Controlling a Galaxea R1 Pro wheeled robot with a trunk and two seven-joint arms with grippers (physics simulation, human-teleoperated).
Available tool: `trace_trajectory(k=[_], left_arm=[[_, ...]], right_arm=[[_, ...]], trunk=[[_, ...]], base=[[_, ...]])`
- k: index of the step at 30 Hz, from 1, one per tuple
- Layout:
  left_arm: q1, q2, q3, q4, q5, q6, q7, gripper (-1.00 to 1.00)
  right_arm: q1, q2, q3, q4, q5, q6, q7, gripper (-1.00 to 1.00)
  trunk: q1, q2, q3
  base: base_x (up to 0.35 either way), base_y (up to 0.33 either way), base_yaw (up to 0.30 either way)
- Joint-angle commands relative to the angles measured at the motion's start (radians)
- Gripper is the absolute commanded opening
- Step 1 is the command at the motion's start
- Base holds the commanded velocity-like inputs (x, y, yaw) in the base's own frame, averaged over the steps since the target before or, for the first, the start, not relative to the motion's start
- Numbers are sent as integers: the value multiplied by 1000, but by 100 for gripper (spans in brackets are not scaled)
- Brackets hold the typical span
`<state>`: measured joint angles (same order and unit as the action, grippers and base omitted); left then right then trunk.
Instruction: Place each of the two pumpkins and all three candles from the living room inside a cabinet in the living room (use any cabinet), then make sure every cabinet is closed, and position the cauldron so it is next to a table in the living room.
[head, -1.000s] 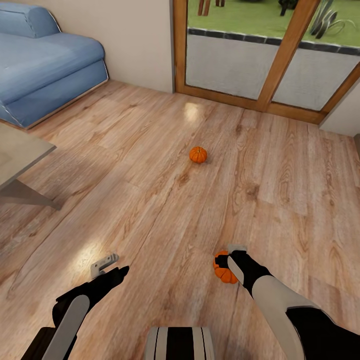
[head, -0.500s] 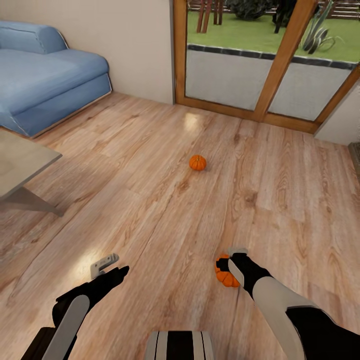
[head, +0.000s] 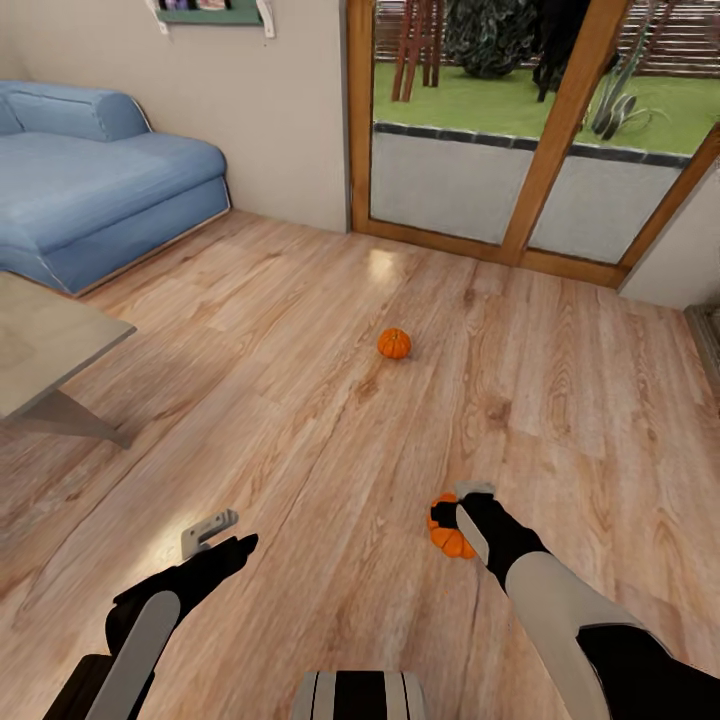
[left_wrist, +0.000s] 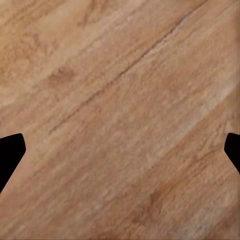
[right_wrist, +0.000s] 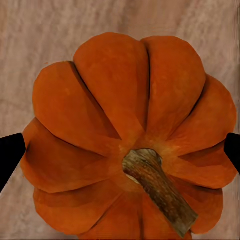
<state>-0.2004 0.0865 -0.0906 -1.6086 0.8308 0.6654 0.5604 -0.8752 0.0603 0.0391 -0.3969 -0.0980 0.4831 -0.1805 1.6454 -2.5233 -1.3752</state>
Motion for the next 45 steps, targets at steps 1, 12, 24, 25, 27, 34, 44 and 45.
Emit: trace_trajectory(k=[1, 12, 24, 25, 27, 34, 44, 45], left_arm=[[-1, 1, -2, 2, 9, 0, 10, 100], [-1, 1, -4, 7, 3, 0, 9, 100], [-1, 1, -4, 7, 4, 0, 9, 100], [-1, 1, -4, 7, 4, 1, 9, 100], [-1, 1, -4, 8, 4, 1, 9, 100], [-1, 1, -3, 12, 6, 2, 9, 100], [-1, 1, -4, 28, 8, 2, 8, 100], [-1, 1, -4, 32, 8, 2, 8, 100]], right_arm=[[17, 0, 4, -40, -11, 24, -8, -100], [421, 6, -2, -919, -11, 418, -29, -100], [472, 12, 0, -1035, -14, 458, -41, -100], [472, 12, -2, -1035, -14, 454, -41, -100], [472, 11, -3, -1034, -14, 450, -40, -100], [472, 10, -4, -1035, -14, 447, -40, -100], [472, 9, -5, -1034, -12, 430, -41, -100], [472, 9, -5, -1034, -12, 425, -42, -100]], trunk=[[-1, 0, 3], [-5, 3, 46], [-11, 5, 92], [-11, 6, 96], [-12, 6, 105], [-15, 8, 140], [-20, 10, 190], [-20, 10, 195]], base=[[0, 0, 0], [0, 0, 0], [0, 0, 0], [0, 0, 0], [0, 0, -79], [13, 0, -171], [289, 0, -183], [338, 0, -202]])
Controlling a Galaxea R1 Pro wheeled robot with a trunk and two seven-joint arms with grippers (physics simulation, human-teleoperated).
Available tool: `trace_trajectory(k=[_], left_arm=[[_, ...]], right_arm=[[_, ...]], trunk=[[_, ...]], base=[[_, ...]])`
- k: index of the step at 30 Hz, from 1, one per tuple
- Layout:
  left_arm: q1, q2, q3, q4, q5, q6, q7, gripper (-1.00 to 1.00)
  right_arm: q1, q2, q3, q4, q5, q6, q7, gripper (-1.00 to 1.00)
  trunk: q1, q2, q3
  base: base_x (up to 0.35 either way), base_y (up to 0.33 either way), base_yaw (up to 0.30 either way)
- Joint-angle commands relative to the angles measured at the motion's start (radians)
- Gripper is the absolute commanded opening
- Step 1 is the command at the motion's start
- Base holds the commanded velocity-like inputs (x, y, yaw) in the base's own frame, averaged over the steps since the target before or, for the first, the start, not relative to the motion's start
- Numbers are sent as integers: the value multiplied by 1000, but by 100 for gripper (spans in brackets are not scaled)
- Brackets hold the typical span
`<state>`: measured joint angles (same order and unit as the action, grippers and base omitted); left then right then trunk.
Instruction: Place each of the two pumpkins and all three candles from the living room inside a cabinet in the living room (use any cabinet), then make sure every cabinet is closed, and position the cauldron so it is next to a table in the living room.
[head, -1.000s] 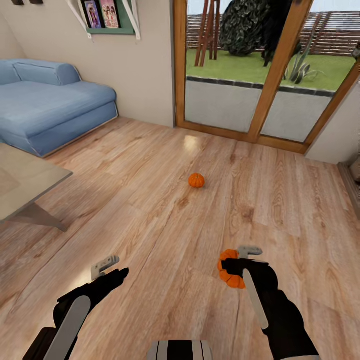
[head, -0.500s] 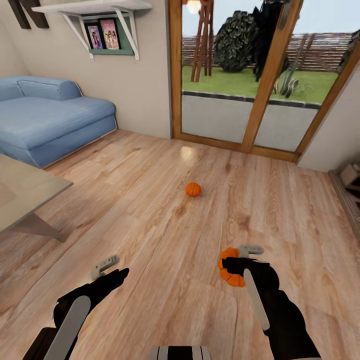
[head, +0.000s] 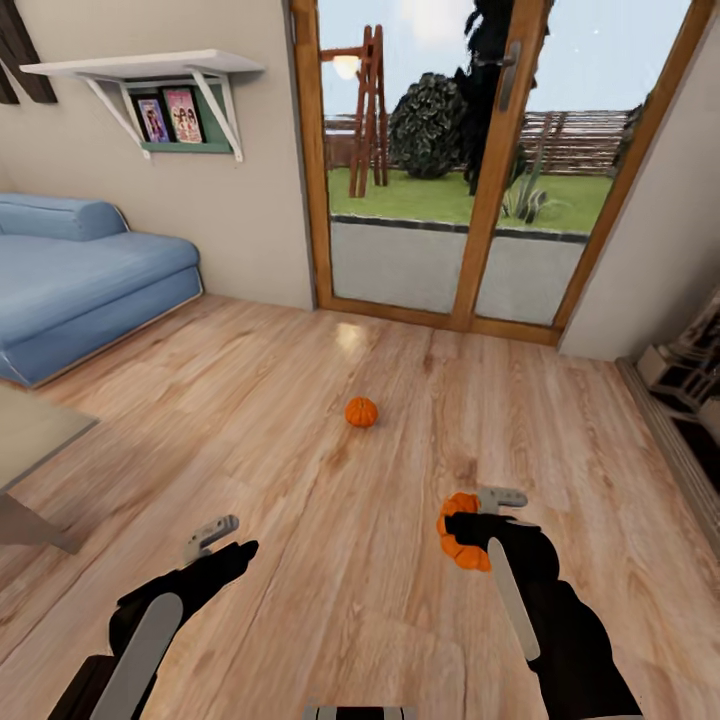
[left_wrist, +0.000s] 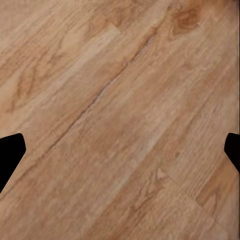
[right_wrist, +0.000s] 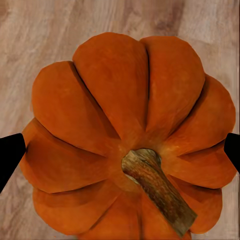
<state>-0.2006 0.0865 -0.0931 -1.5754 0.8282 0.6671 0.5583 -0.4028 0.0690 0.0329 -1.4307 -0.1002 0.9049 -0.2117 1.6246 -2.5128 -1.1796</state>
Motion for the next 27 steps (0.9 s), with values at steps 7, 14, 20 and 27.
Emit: trace_trajectory(k=[7, 14, 20, 27], left_arm=[[0, 1, -3, 4, 11, 0, 11, 100], [0, 1, -3, 5, 11, 0, 11, 100], [0, 1, -3, 5, 11, 0, 11, 100], [0, 1, -1, 11, 12, 1, 10, 100]], right_arm=[[-1, 0, 1, 0, -10, -2, -11, -100], [-1, 0, 1, 3, -10, -4, -9, -100], [-1, -1, 1, 4, -10, -4, -9, -100], [-1, -1, 1, 5, -10, -4, -9, -100]], trunk=[[-3, 1, 34], [-6, 3, 69], [-8, 4, 99], [-12, 6, 134]], base=[[339, 0, -204], [340, 0, -202], [340, 0, -201], [293, 0, -201]])
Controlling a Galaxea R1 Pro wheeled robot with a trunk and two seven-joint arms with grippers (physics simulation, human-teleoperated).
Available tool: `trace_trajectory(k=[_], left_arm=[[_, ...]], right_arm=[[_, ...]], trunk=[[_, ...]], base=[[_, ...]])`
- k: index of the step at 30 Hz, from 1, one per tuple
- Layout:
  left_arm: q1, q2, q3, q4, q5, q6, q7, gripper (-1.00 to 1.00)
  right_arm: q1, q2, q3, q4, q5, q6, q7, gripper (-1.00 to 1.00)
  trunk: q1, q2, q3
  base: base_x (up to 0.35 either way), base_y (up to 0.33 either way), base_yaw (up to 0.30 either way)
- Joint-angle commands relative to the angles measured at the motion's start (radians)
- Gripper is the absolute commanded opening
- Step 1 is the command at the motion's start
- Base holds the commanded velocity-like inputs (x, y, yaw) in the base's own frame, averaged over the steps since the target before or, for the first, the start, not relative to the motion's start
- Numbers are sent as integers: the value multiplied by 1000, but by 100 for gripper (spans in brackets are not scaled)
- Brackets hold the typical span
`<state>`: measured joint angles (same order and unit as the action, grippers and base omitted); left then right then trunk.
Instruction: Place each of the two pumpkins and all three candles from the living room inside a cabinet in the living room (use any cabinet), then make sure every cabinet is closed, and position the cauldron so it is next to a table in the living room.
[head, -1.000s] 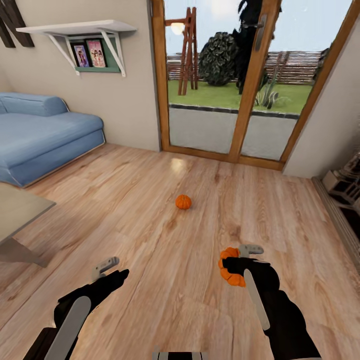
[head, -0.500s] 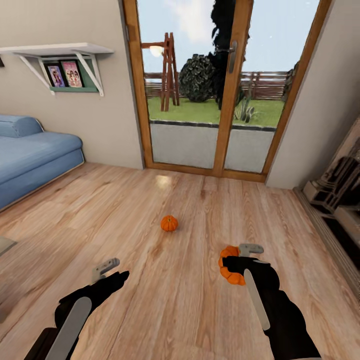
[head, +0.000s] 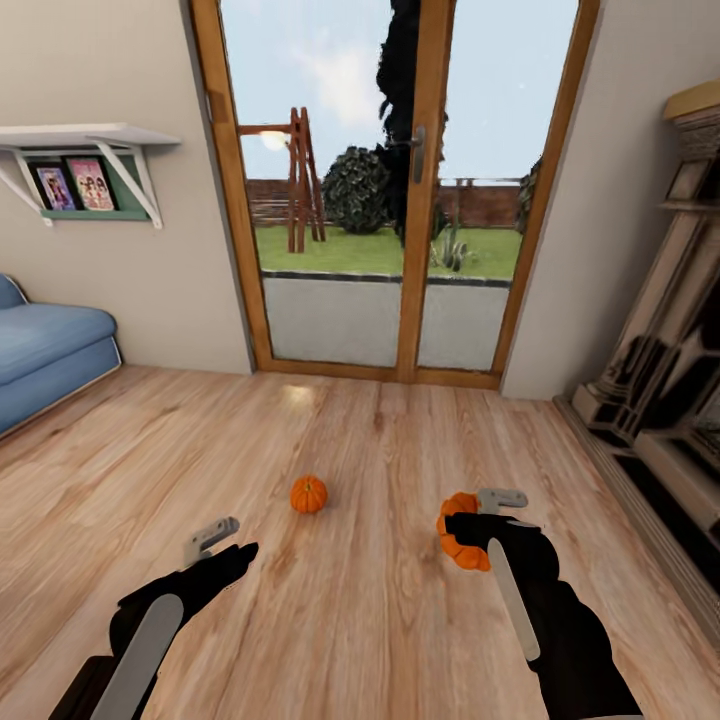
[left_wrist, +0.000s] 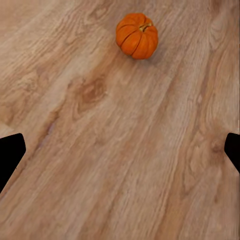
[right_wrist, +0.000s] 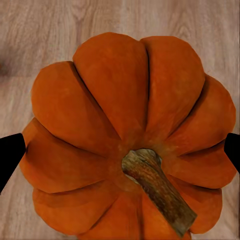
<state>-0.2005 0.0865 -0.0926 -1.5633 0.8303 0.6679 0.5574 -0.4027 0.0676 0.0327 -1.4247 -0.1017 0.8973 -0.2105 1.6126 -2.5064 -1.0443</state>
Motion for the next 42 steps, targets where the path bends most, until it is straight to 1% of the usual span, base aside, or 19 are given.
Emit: trace_trajectory(k=[1, 11, 18, 23, 28, 34, 39, 40, 41, 42], left_arm=[[0, 1, -1, -1, 10, 0, 10, 100], [0, 1, 1, 0, 10, 0, 10, 100], [0, 1, -1, 0, 10, -1, 10, 100], [0, 1, -2, 0, 9, -1, 10, 100], [0, 1, -1, 0, 9, -1, 10, 100], [0, 1, 0, 5, 10, -2, 10, 100], [0, 2, 0, 40, 9, -1, 10, 100], [0, 2, 0, 55, 9, -1, 10, 100], [0, 2, -2, 89, 7, -1, 10, 100], [0, 2, -2, 93, 7, -1, 10, 100]], right_arm=[[-1, 0, 1, -1, -9, 3, -10, -100], [-1, 0, 1, 1, -9, 3, -10, -100], [-1, 1, 1, 3, -9, 3, -10, -100], [-1, 2, 2, 5, -8, 3, -10, -100], [-1, 2, 2, 15, -9, 2, -10, -100], [-1, 3, 3, 19, -8, 2, -10, -100], [-1, 3, 3, 19, -9, 2, -10, -100], [-1, 3, 3, 16, -10, 2, -10, -100], [-1, 4, 5, 11, -10, 2, -10, -100], [-1, 4, 5, 11, -10, 2, -10, -100]], trunk=[[0, 0, 4], [-5, 2, 52], [-8, 4, 80], [-8, 4, 80], [-8, 4, 80], [-8, 4, 80], [-8, 4, 80], [-8, 4, 80], [-8, 4, 80], [-8, 4, 80]], base=[[247, 0, -201], [286, 0, -191], [332, 0, -38], [260, 0, -2], [63, 0, 0], [293, 0, 0], [324, 0, 0], [326, 0, 0], [327, 0, 0], [327, 0, 0]])
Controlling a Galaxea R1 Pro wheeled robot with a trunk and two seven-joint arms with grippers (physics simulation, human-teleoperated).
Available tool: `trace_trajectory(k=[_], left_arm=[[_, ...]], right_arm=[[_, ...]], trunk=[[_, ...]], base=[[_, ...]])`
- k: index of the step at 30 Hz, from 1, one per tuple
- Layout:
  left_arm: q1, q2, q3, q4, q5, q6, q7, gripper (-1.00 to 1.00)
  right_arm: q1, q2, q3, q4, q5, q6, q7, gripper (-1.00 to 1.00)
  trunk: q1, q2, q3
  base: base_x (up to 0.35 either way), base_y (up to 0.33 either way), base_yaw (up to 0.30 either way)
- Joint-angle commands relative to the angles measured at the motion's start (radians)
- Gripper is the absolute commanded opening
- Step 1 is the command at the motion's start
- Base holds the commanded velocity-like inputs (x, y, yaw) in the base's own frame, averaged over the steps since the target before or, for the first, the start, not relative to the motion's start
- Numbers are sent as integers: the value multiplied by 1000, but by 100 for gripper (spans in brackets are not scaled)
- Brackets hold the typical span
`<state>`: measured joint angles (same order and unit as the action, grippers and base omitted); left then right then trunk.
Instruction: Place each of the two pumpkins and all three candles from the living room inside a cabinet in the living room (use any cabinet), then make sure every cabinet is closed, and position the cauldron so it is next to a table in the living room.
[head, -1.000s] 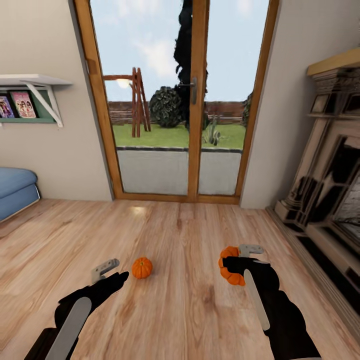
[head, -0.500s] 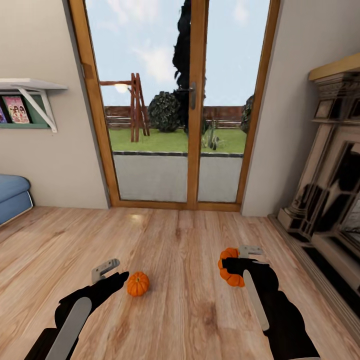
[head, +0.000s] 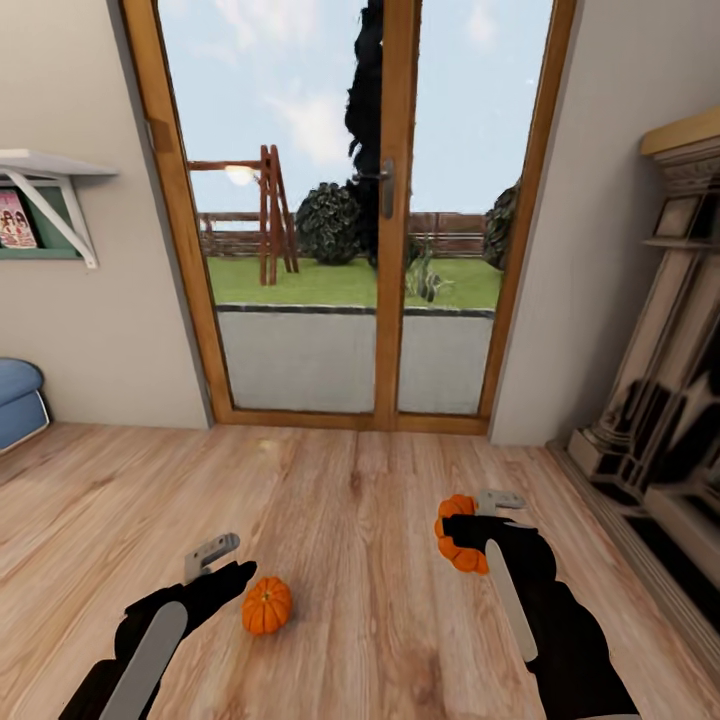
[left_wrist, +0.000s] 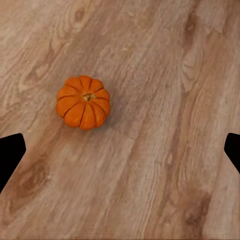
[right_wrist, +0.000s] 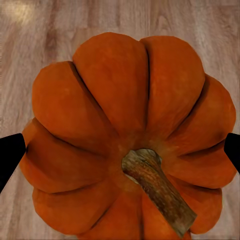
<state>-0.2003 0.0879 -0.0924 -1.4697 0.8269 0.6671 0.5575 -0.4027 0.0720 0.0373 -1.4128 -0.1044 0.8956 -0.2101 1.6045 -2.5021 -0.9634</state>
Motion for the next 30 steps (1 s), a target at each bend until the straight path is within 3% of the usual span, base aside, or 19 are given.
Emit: trace_trajectory(k=[1, 4, 5, 6, 7, 9, 11, 15, 19, 20, 23, 24, 29, 30], left_arm=[[-1, 1, -2, 5, 10, 0, 11, 100], [-1, 1, -3, 14, 10, 0, 11, 100], [-1, 1, -3, 75, -44, -8, 16, 100], [-1, 1, -3, 81, -60, -9, 16, 100], [0, -2, -3, 115, -129, -12, 12, 100], [0, -4, -3, 174, -180, -15, 10, 100], [-1, -4, -3, 217, -203, -27, 9, 100], [-9, -5, -3, 241, -215, -30, 8, 100], [-59, -5, -3, 253, -214, 6, 7, 100], [-84, -12, -4, 255, -214, 103, 10, 100], [-116, -25, -4, 258, -212, 209, 16, 100], [-149, -31, -4, 272, -211, 274, 18, 100], [-235, -36, -4, 355, -210, 331, 17, 100], [-291, -37, -4, 448, -210, 340, 18, 100]], right_arm=[[-1, 1, 1, -2, -7, 3, -11, -100], [-1, 0, 1, -2, -9, 3, -11, -100], [-1, 0, 2, -1, -11, 3, -9, -100], [-1, 0, 2, -1, -11, 3, -9, -100], [-1, 0, 1, -3, -10, 3, -9, -100], [-1, 0, 1, -5, -10, 3, -10, -100], [-1, 0, 1, -13, -9, 3, -11, -100], [2, -1, 1, -33, -10, 4, -10, -100], [10, -1, 1, -62, -10, -2, -6, -100], [19, -1, 2, -78, -12, -13, -5, -100], [33, -1, 3, -101, -12, -19, 0, -100], [44, -1, 3, -117, -12, -34, 11, -100], [64, -4, 3, -133, -12, -90, 54, -100], [75, -3, 3, -145, -12, -103, 85, -100]], trunk=[[0, 0, -1], [0, 0, -1], [0, 0, -1], [0, 0, -1], [0, 0, -1], [0, 0, -1], [0, 0, -1], [0, 0, -1], [0, 0, -1], [0, 0, -1], [0, 0, -1], [0, 0, -1], [0, 0, -1], [0, 0, -1]], base=[[327, 0, 0], [327, 0, 0], [327, 0, 0], [327, 0, 0], [327, 0, 0], [327, 0, 0], [327, 0, 0], [327, -3, 0], [327, -47, 0], [327, -69, 0], [327, -72, 0], [327, -84, 0], [327, -93, 0], [327, -75, 0]])
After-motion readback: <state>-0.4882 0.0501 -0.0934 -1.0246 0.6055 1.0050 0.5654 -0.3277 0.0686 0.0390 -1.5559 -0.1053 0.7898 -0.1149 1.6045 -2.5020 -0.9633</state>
